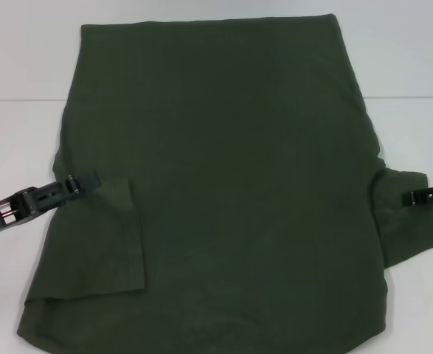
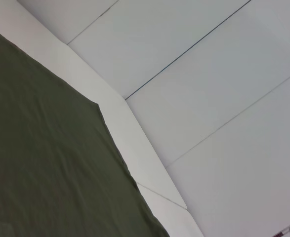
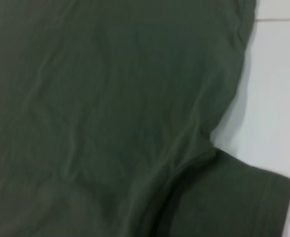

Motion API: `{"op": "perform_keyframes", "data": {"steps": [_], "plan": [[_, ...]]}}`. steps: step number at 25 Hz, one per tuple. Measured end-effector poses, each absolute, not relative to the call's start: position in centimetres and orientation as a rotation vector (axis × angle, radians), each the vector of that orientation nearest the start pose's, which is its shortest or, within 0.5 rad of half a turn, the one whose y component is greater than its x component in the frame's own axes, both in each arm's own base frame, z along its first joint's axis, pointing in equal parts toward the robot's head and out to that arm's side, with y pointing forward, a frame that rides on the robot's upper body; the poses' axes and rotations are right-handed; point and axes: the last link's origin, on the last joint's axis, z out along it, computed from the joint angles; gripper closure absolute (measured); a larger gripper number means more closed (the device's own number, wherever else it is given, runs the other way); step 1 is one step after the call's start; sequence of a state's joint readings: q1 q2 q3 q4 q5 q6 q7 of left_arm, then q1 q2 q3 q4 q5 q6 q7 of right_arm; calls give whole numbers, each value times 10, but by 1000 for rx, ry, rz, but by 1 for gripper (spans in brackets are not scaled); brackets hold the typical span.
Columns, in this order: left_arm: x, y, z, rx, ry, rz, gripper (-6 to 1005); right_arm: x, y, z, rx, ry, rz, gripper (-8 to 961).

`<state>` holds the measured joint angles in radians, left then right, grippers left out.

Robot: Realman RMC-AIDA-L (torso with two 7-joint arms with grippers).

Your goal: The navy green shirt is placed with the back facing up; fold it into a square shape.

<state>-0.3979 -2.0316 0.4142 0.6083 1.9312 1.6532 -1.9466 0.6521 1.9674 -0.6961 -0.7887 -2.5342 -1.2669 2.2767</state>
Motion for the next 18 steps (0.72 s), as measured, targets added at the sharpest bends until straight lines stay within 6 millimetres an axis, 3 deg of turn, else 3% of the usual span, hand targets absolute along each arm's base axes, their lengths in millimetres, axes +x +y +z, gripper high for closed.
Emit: {"op": "perform_keyframes", "data": {"steps": [7, 18], "plan": [[-316, 297, 53, -2171, -1543, -1134, 111, 310, 391, 56, -2196, 1424, 29, 8], [-316, 296, 53, -2169, -1543, -1137, 111, 317, 383, 59, -2169, 1478, 20, 9]]}}
